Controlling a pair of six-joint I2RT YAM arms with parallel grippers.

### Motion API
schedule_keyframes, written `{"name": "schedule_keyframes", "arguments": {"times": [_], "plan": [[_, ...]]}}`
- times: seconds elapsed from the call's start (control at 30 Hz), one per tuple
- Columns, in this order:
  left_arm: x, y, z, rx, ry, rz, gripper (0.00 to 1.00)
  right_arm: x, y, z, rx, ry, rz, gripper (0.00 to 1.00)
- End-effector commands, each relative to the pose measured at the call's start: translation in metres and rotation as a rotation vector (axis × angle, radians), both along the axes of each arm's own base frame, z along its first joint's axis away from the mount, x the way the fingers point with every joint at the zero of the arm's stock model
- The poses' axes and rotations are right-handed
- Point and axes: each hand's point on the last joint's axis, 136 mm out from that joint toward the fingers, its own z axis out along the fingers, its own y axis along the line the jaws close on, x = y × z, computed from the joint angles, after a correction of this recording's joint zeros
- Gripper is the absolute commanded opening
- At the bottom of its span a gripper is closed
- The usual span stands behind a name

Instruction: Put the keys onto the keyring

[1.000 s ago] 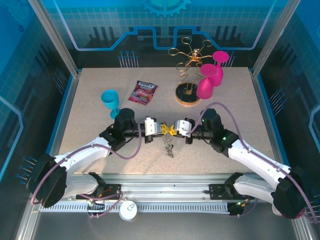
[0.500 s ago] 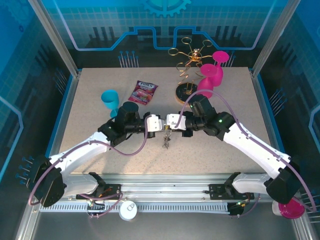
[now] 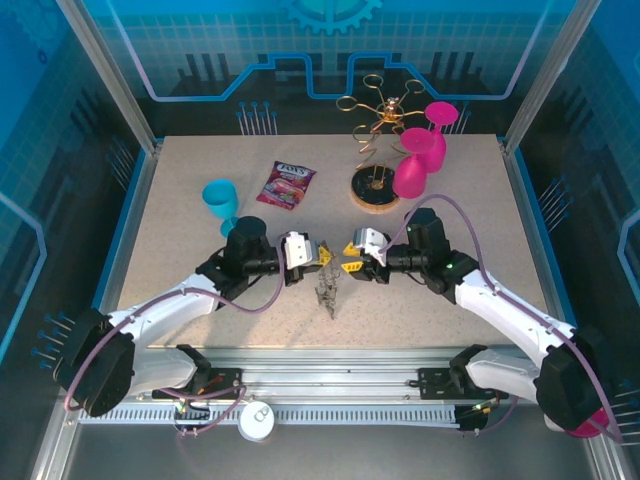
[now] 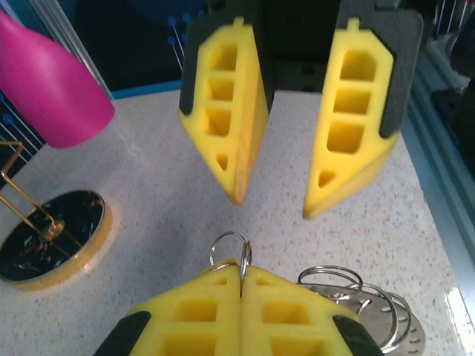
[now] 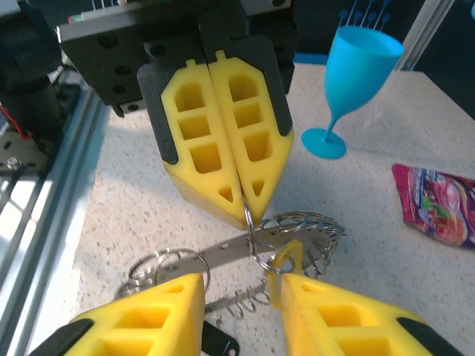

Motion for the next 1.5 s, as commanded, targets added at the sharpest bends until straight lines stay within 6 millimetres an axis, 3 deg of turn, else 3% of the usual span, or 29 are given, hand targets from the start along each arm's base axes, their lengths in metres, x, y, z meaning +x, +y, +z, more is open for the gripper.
{"name": "schedule_keyframes", "arguments": {"times": [0.0,0.27,0.4,0.5,0.57,0.7,0.73,0.83,0.97,1.1,1.23,1.3,1.37,1.47], "plan": [[-0.008,-0.003,0.027,-0.086,-0.051,-0.056,0.0,0.001,0.005,0.015,0.085,-0.023,0.034,0.35],[-0.01,-0.005,0.026,-0.096,-0.04,-0.081,0.0,0.009,0.011,0.015,0.097,-0.037,0.038,0.35],[-0.009,-0.006,0.024,-0.115,-0.032,-0.086,0.0,0.011,0.014,0.01,0.1,-0.026,0.052,0.31],[-0.007,-0.007,0.022,-0.131,-0.021,-0.083,0.0,0.012,0.016,0.006,0.108,-0.016,0.063,0.19],[-0.006,-0.008,0.019,-0.133,-0.01,-0.088,0.0,0.013,0.016,0.006,0.118,-0.017,0.065,0.0],[0.002,-0.007,0.01,-0.118,0.015,-0.053,0.0,0.011,0.016,0.009,0.122,-0.015,0.083,0.0],[0.006,-0.006,0.007,-0.103,0.02,-0.03,0.04,0.009,0.016,0.01,0.108,-0.016,0.089,0.0],[0.013,-0.002,-0.004,-0.027,0.025,0.014,0.16,0.004,0.016,0.003,-0.014,-0.027,0.1,0.0],[0.02,0.004,-0.013,0.086,0.017,0.048,0.18,-0.005,0.018,-0.011,-0.219,-0.043,0.134,0.0],[0.021,0.007,-0.018,0.169,0.008,0.047,0.13,-0.012,0.024,-0.012,-0.327,-0.064,0.184,0.0],[0.019,0.005,-0.018,0.193,-0.003,0.029,0.0,-0.014,0.034,0.001,-0.321,-0.092,0.206,0.0],[0.017,0.004,-0.015,0.176,-0.007,0.024,0.0,-0.007,0.033,0.01,-0.27,-0.086,0.162,0.0],[0.013,0.004,-0.01,0.132,-0.02,0.012,0.0,0.004,0.025,0.021,-0.156,-0.058,0.089,0.26],[0.006,0.006,-0.002,0.052,-0.033,-0.015,0.0,0.014,0.008,0.019,-0.044,-0.079,0.002,0.44]]}}
